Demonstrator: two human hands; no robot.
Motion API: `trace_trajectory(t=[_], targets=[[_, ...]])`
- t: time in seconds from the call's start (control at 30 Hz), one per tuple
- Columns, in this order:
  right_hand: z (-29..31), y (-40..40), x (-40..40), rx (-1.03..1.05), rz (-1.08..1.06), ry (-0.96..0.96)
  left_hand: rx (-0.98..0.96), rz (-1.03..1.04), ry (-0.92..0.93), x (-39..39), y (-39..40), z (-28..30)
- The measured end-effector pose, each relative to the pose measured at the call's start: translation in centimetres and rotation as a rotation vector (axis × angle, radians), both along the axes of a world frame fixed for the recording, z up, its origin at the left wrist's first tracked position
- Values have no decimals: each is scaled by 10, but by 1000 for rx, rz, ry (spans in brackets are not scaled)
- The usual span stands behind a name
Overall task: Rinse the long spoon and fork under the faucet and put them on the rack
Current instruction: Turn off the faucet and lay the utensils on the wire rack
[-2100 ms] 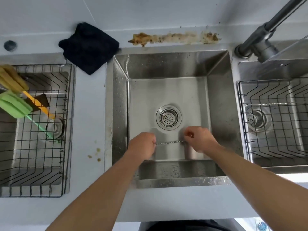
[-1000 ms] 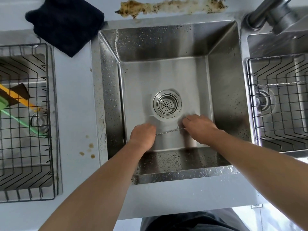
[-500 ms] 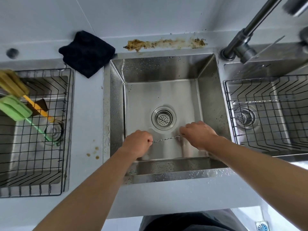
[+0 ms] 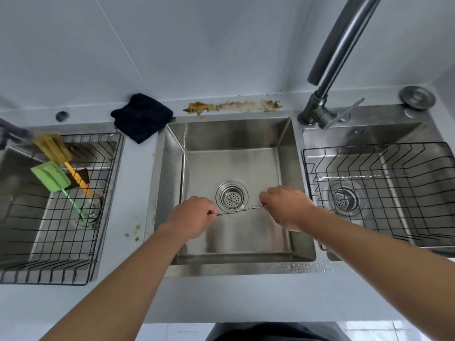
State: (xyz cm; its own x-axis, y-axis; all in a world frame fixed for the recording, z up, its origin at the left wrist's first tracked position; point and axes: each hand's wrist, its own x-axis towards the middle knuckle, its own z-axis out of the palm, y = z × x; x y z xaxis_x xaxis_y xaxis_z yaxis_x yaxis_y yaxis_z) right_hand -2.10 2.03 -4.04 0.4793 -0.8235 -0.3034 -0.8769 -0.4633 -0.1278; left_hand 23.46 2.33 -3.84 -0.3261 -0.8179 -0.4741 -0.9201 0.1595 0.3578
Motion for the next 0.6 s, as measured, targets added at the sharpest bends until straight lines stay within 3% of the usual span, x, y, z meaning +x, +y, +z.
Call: trace_trajectory(t=[0.3, 0.6], targets=[[41, -18, -47, -65, 55, -126, -105, 18, -21, -46, -3, 51], [54, -9, -129, -100, -16, -236, -195, -5, -42, -120, -13, 64]])
